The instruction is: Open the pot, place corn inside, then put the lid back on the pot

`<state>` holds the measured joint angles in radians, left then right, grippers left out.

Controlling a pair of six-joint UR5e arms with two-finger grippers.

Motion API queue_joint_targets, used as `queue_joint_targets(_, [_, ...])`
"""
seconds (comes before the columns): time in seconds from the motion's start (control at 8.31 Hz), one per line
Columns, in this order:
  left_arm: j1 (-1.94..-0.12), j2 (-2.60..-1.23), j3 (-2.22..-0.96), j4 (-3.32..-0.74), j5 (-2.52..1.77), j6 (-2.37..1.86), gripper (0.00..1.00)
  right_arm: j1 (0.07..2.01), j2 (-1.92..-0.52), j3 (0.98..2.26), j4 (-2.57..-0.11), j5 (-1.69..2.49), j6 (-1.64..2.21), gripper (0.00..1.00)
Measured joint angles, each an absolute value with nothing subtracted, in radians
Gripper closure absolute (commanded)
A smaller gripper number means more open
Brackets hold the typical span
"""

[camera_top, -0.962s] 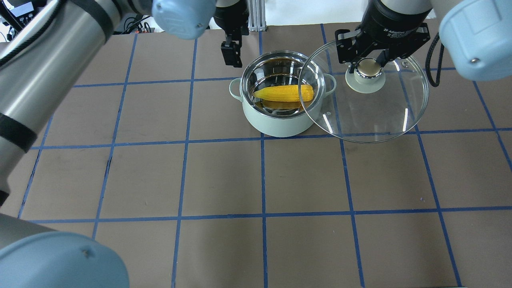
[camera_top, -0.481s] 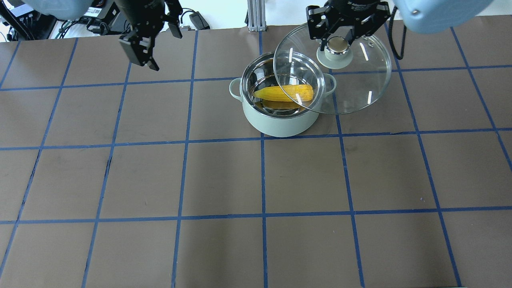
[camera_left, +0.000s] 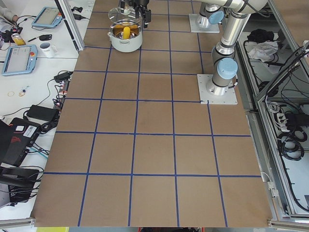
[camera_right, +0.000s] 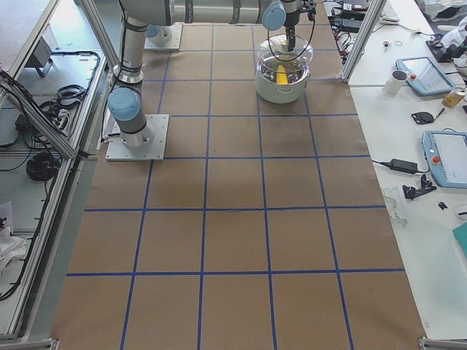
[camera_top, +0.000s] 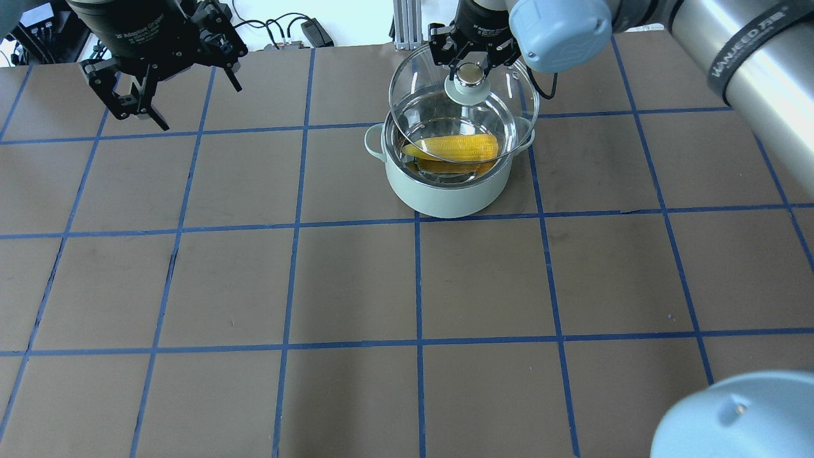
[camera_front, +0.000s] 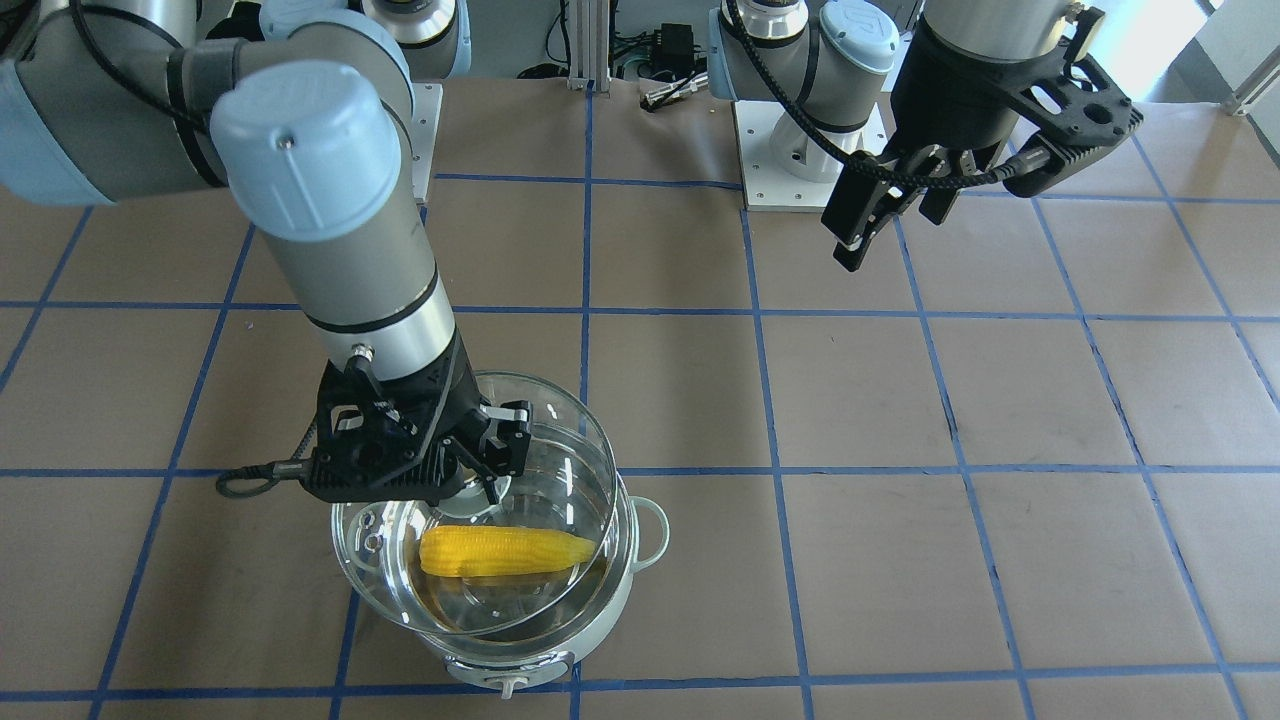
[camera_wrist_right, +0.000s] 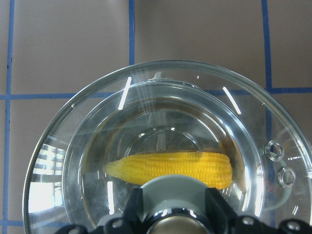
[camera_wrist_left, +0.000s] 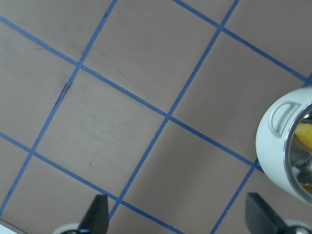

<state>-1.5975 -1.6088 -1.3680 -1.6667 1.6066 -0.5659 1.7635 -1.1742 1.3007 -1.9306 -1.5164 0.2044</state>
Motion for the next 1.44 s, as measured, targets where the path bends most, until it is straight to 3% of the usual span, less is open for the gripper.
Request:
queue_joint_targets(0.6, [-1.587, -1.581, -1.381, -1.689, 1.624, -0.173, 0.0, 1.781, -1.078, 1.303, -1.991, -1.514, 0.234, 0.62])
queue_joint_targets(1.44, [-1.55, -1.609, -1.385, -1.68, 1.614, -0.134, 0.0, 1.8, -1.073, 1.339, -2.017, -1.547, 0.236, 0.63])
